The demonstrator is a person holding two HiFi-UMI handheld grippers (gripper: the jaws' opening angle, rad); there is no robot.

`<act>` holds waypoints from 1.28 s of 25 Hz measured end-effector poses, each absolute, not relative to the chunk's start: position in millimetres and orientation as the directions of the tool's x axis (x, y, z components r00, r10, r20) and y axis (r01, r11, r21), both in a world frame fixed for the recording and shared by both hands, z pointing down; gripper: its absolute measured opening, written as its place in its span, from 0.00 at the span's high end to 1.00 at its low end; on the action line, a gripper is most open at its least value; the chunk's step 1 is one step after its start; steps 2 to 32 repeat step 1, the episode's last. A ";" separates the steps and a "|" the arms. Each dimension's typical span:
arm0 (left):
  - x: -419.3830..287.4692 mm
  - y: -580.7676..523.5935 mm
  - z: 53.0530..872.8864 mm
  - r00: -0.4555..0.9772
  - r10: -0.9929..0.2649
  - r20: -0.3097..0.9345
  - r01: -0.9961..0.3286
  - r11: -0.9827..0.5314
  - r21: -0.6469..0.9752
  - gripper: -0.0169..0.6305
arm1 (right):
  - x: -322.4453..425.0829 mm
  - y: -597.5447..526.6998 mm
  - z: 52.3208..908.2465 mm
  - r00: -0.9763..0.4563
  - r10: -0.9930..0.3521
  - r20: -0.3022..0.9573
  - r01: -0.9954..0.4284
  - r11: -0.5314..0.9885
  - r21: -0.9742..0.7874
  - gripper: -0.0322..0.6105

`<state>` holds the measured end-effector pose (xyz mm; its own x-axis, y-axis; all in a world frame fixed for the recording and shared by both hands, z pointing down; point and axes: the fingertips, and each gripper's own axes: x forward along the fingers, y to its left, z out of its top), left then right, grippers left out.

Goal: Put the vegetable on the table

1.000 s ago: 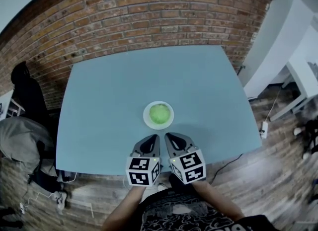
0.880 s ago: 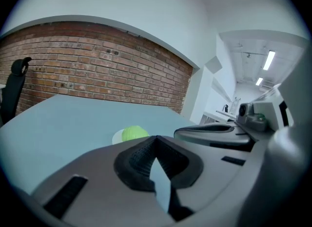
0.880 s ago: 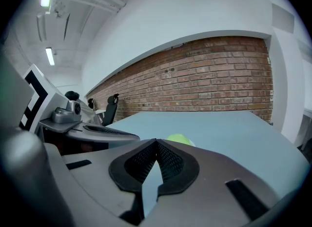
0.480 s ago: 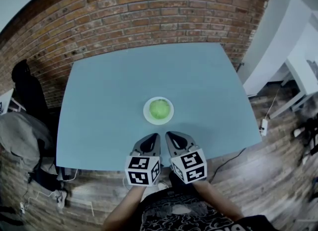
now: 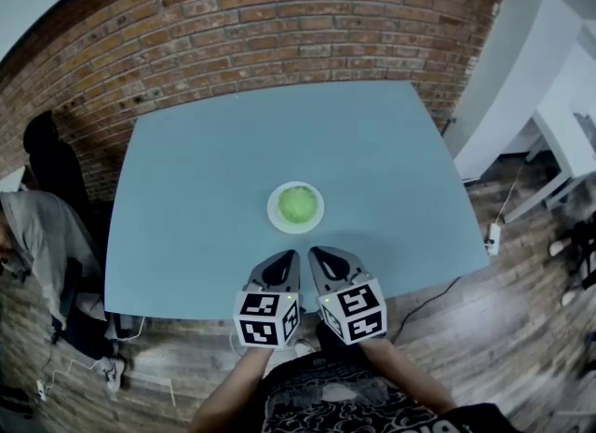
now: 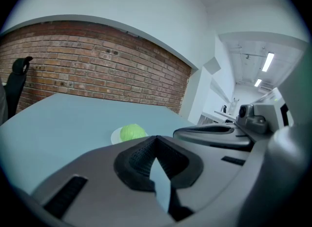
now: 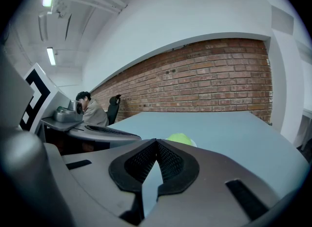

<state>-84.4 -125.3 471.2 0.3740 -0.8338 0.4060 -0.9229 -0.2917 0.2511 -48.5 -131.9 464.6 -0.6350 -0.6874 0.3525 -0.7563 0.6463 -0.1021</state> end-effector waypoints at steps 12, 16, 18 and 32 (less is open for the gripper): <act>-84.3 -125.0 471.8 0.374 -0.833 0.408 -0.923 -0.292 0.251 0.97 | -48.3 -131.9 464.6 -0.635 -0.687 0.353 -0.756 0.646 -0.102 0.94; -84.3 -125.0 471.8 0.374 -0.833 0.408 -0.923 -0.292 0.251 0.97 | -48.3 -131.9 464.6 -0.635 -0.687 0.353 -0.756 0.646 -0.102 0.94; -84.3 -125.0 471.8 0.374 -0.833 0.408 -0.923 -0.292 0.251 0.97 | -48.3 -131.9 464.6 -0.635 -0.687 0.353 -0.756 0.646 -0.102 0.94; -84.3 -125.0 471.8 0.374 -0.833 0.408 -0.923 -0.292 0.251 0.97 | -48.3 -131.9 464.6 -0.635 -0.687 0.353 -0.756 0.646 -0.102 0.94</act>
